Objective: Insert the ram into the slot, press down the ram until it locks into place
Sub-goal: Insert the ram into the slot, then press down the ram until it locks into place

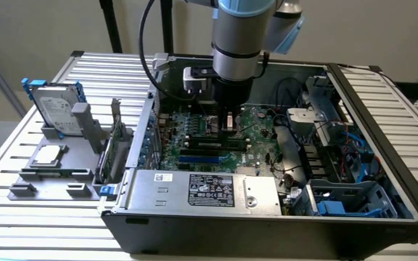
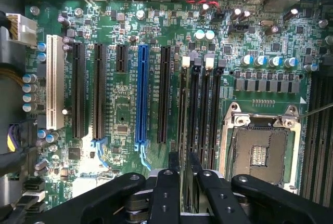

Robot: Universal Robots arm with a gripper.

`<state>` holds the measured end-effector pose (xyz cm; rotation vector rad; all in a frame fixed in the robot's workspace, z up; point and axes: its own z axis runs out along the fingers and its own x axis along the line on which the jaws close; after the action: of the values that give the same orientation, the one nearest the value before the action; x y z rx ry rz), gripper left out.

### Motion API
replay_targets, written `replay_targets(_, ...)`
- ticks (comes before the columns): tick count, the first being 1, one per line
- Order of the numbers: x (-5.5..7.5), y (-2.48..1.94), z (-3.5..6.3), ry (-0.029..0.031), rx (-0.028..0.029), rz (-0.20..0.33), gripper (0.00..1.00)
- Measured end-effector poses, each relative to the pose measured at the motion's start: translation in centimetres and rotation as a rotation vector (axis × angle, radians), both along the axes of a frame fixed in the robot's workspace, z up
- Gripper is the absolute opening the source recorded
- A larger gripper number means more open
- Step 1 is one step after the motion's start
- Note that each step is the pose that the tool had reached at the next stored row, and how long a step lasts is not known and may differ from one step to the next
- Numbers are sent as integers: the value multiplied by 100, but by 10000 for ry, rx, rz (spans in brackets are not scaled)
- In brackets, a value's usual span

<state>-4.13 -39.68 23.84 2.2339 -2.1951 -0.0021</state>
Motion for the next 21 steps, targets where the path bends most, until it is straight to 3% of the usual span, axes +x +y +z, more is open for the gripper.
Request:
replay_targets(10,-39,0,33,-1,0,0,21)
replay_targets(13,-39,0,33,-1,0,0,10)
replay_targets(21,-39,0,33,0,0,0,10)
